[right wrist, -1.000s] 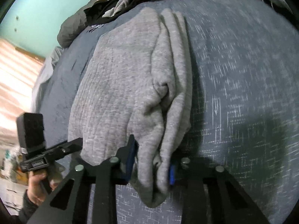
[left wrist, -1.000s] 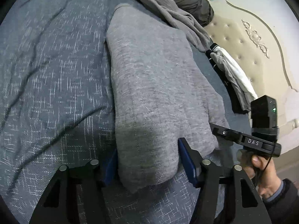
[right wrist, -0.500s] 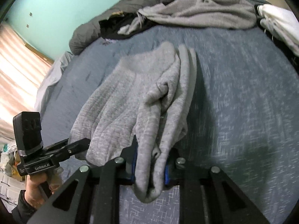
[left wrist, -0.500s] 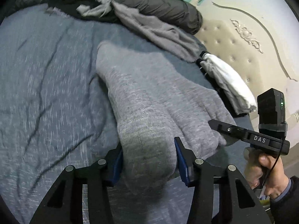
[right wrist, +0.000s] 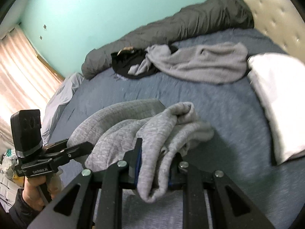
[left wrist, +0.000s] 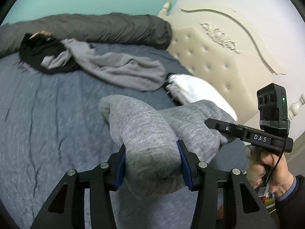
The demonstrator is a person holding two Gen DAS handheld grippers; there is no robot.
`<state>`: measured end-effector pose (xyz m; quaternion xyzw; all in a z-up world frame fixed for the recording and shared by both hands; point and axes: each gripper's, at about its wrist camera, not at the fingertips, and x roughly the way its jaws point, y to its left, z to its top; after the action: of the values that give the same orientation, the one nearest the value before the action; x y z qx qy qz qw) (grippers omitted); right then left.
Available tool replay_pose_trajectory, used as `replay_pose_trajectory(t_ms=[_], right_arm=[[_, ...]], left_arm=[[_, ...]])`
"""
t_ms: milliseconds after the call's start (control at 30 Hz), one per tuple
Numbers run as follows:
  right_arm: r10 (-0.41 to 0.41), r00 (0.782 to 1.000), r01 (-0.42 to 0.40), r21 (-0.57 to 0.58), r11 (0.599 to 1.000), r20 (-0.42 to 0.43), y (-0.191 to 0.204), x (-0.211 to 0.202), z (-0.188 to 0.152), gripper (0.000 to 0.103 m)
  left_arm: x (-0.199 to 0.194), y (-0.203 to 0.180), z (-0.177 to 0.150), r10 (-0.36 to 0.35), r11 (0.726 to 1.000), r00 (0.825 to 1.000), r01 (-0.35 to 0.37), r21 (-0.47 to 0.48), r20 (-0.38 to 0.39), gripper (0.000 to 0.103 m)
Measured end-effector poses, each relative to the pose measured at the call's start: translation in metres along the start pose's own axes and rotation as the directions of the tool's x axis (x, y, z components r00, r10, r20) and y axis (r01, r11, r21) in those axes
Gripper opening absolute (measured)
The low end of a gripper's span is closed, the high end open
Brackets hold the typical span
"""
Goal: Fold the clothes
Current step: 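Lift the folded sweatshirt with both tools and carry it toward the headboard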
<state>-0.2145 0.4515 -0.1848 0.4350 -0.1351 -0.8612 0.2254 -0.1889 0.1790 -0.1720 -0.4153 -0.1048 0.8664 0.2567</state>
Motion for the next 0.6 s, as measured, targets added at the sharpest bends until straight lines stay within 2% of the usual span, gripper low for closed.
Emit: replay_pose_trajectory(t_ms=[400, 600], right_arm=[[-0.058, 0.988, 0.068, -0.066, 0.996, 0.141, -0.031, -0.090, 0.108, 0.019], [-0.092, 0.973, 0.116, -0.105, 0.988, 0.209, -0.066, -0.124, 0.159, 0.019]], left_arm=[[0.014, -0.098, 0.115, -0.018, 0.994, 0.994, 0.006, 0.113, 0.108, 0.052], [0.050, -0.149, 0.166, -0.037, 0.989, 0.986, 0.013, 0.148, 0.163, 0.052]])
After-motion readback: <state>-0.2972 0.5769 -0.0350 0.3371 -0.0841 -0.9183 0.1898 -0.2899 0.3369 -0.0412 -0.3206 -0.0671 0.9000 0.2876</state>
